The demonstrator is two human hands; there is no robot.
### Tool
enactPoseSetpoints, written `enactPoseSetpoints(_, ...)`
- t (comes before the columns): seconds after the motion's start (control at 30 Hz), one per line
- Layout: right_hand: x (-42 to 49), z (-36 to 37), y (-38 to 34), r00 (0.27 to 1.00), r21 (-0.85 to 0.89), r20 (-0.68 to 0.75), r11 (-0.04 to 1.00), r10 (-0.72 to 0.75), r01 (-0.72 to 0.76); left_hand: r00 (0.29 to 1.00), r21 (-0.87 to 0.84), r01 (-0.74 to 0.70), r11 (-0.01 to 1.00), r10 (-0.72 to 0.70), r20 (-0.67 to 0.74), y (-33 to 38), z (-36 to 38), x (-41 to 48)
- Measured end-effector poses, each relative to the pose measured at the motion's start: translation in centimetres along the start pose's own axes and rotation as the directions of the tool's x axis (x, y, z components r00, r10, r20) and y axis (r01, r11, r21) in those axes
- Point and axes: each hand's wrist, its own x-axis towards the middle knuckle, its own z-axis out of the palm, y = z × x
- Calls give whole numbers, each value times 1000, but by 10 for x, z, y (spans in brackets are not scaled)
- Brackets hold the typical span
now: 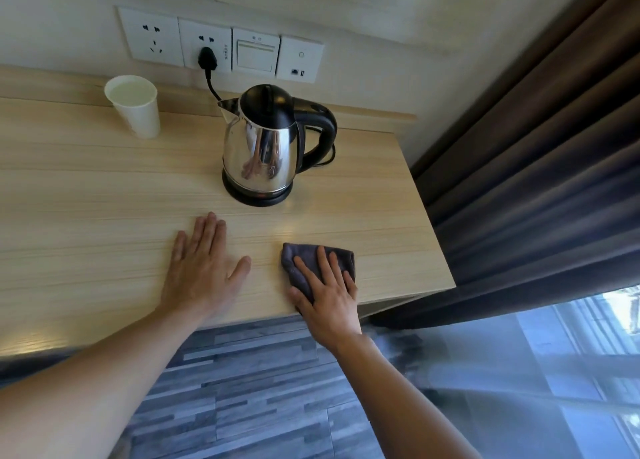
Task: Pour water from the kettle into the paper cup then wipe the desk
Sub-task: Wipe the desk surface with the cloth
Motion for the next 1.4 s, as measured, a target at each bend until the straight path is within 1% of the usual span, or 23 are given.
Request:
enactPoseSetpoints(0.07, -14, 7, -6, 996, 91, -88, 996, 11, -2, 996, -187, -87, 979, 78, -53, 2, -7, -15)
enactPoseSetpoints(0.13, -28, 11, -16, 985, 182, -156, 982, 76, -47, 995, -479, -97, 872, 84, -50, 16, -17, -43)
enactPoseSetpoints(0.17, -34, 9, -24, 982, 218, -160, 974, 105, -69, 998, -612, -31, 790, 59, 26, 28, -24, -59)
enactPoseSetpoints(0.23, -47, 5, -44, 985, 256, -146, 965, 91, -51, 965, -776, 200, 598, 16, 262, 49, -41, -80)
enactPoseSetpoints(0.3, -61, 1, -70, 988, 264, -151, 964, 10, 31, 877, -838, 443, 319, 41, 479, 59, -61, -91)
enactPoseSetpoints(0.37, -71, -9, -100, 986, 223, -145, 968, -84, 115, 824, -829, 551, 93, 97, 559, 60, -89, -98)
enactPoseSetpoints(0.43, -77, -23, -129, 981, 137, -85, 973, -177, 187, 823, -822, 567, -50, 81, 563, 52, -117, -104)
enactPoseSetpoints(0.5, -79, -42, -151, 961, 159, -33, 947, -276, 278, 840, -832, 541, -124, 30, 542, 34, -139, -109)
enactPoseSetpoints(0.57, -79, -64, -172, 950, 352, -65, 884, -306, 309, 863, -857, 497, -134, -26, 505, 11, -162, -111)
enactPoseSetpoints(0.6, -78, -72, -183, 959, 480, -116, 832, -257, 280, 871, -866, 479, -144, -41, 489, -1, -174, -111)
enactPoseSetpoints(0.63, -72, -73, -190, 979, 597, -153, 776, -138, 203, 875, -868, 467, -169, -51, 481, -12, -187, -110)
enactPoseSetpoints(0.67, -65, -77, -199, 995, 716, -104, 693, -4, 78, 875, -864, 462, -198, -58, 481, -24, -199, -109)
enactPoseSetpoints(0.7, -57, -79, -210, 995, 814, 36, 574, 96, -85, 873, -858, 462, -224, -56, 484, -35, -211, -107)
enactPoseSetpoints(0.73, -47, -78, -220, 974, 865, 183, 449, 135, -224, 872, -851, 463, -249, -41, 487, -47, -222, -104)
enactPoseSetpoints(0.8, -25, -78, -241, 938, 898, 338, 272, 77, -346, 875, -843, 461, -278, -15, 484, -73, -238, -95)
enactPoseSetpoints(0.87, -6, -80, -268, 932, 921, 363, 158, -14, -356, 873, -838, 460, -293, -21, 487, -100, -251, -81)
enactPoseSetpoints(0.9, 5, -80, -281, 934, 927, 357, 135, -27, -350, 871, -831, 459, -313, -24, 490, -115, -257, -73)
enactPoseSetpoints(0.97, 29, -74, -309, 943, 935, 333, 138, -13, -328, 871, -825, 448, -344, -39, 489, -143, -266, -54)
enactPoseSetpoints(1.03, 53, -65, -337, 956, 934, 291, 204, 43, -293, 880, -850, 427, -308, -73, 469, -172, -272, -32)
enactPoseSetpoints(1.07, 66, -61, -351, 960, 927, 269, 248, 81, -280, 887, -875, 408, -260, -112, 447, -186, -274, -21)
enactPoseSetpoints(1.13, 92, -54, -376, 962, 914, 228, 307, 152, -265, 899, -916, 384, -112, -181, 399, -211, -278, 4)
enactPoseSetpoints(1.23, 129, -47, -407, 963, 891, 165, 386, 213, -238, 904, -919, 388, 78, -230, 362, -240, -279, 37)
enactPoseSetpoints(1.4, 186, -32, -433, 943, 837, 93, 489, 319, -248, 888, -878, 431, 210, -270, 372, -276, -261, 90)
